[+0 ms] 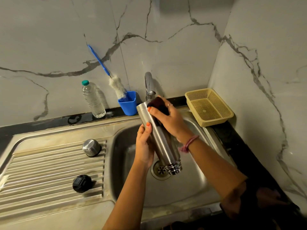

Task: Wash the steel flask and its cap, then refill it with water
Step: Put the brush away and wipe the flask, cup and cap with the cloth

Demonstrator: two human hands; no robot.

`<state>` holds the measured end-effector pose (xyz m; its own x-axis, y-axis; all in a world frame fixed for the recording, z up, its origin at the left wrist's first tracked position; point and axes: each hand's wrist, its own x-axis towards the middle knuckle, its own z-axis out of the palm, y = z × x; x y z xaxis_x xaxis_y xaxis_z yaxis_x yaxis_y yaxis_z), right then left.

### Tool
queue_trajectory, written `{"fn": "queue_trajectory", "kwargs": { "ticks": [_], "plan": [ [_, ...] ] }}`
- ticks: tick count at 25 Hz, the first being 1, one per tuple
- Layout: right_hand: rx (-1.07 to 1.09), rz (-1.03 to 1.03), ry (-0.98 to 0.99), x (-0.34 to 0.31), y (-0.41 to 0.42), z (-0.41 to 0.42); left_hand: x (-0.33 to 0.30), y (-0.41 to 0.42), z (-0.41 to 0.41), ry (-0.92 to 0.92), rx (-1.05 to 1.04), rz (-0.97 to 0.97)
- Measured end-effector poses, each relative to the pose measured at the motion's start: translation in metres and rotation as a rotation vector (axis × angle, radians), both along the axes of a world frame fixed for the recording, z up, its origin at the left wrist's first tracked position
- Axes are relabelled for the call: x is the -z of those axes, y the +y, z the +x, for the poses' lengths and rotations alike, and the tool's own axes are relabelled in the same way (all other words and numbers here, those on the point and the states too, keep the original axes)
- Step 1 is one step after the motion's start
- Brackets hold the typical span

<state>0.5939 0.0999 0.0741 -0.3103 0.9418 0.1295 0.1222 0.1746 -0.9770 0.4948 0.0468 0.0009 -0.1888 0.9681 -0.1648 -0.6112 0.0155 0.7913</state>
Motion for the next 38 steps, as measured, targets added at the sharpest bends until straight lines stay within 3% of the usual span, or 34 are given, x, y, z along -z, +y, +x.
{"fn": "queue_trajectory", "kwargs": {
  "ticks": [5, 12, 18, 20, 25, 29, 32, 36, 38],
  "plan": [
    [-0.011, -0.029, 0.038, -0.003, 0.01, -0.002, -0.006, -0.001, 0.003, -0.006, 0.007, -0.012],
    [-0.058, -0.029, -0.274, 0.058, -0.027, 0.021, -0.016, 0.001, -0.003, -0.165, -0.141, -0.073],
    [-0.161, -0.182, -0.344, 0.067, -0.051, 0.048, -0.014, -0.002, -0.008, -0.17, -0.234, -0.177],
    [-0.205, -0.322, -0.388, 0.067, -0.047, 0.054, -0.009, 0.0, -0.011, -0.177, -0.248, -0.163],
    [-0.375, -0.667, -0.067, 0.063, -0.041, 0.059, -0.014, 0.005, -0.014, -0.162, -0.219, -0.082],
    [-0.444, -0.803, 0.043, 0.059, -0.041, 0.057, -0.022, 0.003, -0.006, -0.078, -0.157, -0.179],
    [-0.39, -0.695, -0.028, 0.053, -0.046, 0.051, -0.022, 0.006, -0.009, -0.084, -0.203, -0.196],
    [-0.039, -0.126, -0.434, 0.065, -0.059, 0.035, -0.028, 0.008, -0.002, 0.09, -0.322, -0.198],
    [-0.068, -0.141, -0.36, 0.065, -0.06, 0.037, -0.031, 0.007, -0.004, 0.134, -0.285, -0.161]
  ]
}}
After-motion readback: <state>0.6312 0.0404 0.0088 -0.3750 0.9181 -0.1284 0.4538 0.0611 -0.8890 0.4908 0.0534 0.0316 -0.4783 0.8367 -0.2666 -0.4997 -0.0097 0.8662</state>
